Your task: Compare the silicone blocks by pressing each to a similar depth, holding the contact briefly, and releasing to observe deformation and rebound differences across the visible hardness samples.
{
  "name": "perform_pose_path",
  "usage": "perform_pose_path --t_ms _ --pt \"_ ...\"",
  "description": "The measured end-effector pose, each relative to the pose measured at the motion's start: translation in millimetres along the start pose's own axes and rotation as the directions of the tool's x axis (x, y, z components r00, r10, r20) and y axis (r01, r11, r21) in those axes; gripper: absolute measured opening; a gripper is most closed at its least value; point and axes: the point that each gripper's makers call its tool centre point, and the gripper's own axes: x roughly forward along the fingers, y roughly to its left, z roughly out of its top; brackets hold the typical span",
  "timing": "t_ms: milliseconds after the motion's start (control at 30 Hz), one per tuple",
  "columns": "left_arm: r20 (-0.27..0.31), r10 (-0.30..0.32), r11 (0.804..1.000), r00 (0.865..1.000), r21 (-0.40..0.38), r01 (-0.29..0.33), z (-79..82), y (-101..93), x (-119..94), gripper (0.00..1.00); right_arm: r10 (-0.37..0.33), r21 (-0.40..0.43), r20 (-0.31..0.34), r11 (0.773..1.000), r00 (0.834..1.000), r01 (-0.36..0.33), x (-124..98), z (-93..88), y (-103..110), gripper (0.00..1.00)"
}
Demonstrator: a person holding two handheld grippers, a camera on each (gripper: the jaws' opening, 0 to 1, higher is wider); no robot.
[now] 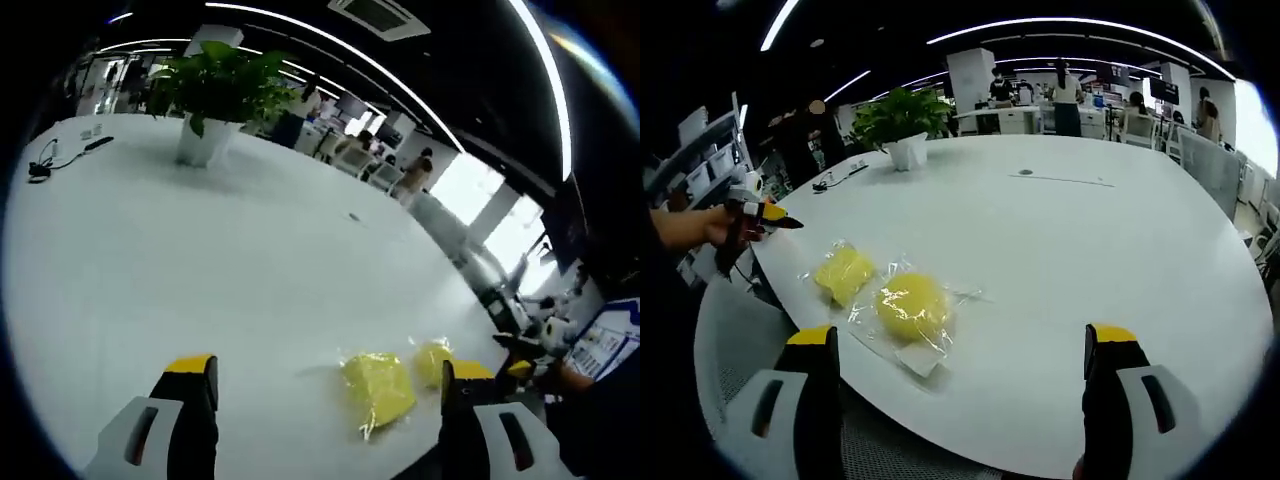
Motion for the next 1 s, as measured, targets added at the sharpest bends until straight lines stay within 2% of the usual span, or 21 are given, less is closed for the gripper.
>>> perform_pose_path --t_ms 100,233,300,400,600,667,733,867,1000 --pt "-0.032 -0.009 1.0 0.999 0.025 0.01 -4.3 -7.6 8.4 0.92 -0.002 0.028 0.021 1.0 1.0 0.001 -1.9 5.6 -3.8 0.96" --pt "-0.049 -0.045 0.999 0.998 0.017 0.046 -5.5 -15.4 23.9 0.87 -0.007 0.048 0.035 0.999 0.999 0.006 -3.0 6.4 -8.1 0.96" --pt "-0.073 -0.052 0.999 0.996 0.007 0.053 -9.4 -14.7 33.7 0.83 -0.007 0.054 0.036 0.999 0.999 0.005 -3.7 5.8 -7.7 0.96" --pt "-0.078 -0.056 0.998 0.995 0.017 0.058 -11.8 -13.6 45.4 0.79 -0.004 0.056 0.038 0.998 0.999 0.002 -5.5 4.8 -6.6 0.96" --pt "-0.115 -0.091 0.994 0.989 -0.066 0.084 -23.5 -12.7 62.1 0.64 -0.004 0.057 0.05 0.998 0.999 0.001 -12.4 5.3 -5.7 0.96" --pt "-0.129 -0.095 0.991 0.987 -0.102 0.082 -28.3 -9.7 67.4 0.54 -0.012 0.07 0.05 0.998 0.999 0.008 -14.6 2.5 -8.8 0.96" --pt "-0.129 -0.1 0.986 0.987 -0.144 0.081 -29.2 -7.7 72.1 0.39 -0.019 0.082 0.049 0.996 0.999 0.015 -16.8 -0.8 -12.7 0.96" --pt "-0.134 -0.128 0.97 0.983 -0.225 0.096 -34.1 -10.2 80.0 0.35 -0.03 0.093 0.05 0.995 0.998 0.026 -22.2 -3.4 -14.4 0.96" --pt "-0.164 -0.148 0.965 0.975 -0.24 0.106 -40.9 -13.4 84.5 0.28 -0.038 0.103 0.05 0.994 0.998 0.033 -23.9 -4.3 -16.1 0.96"
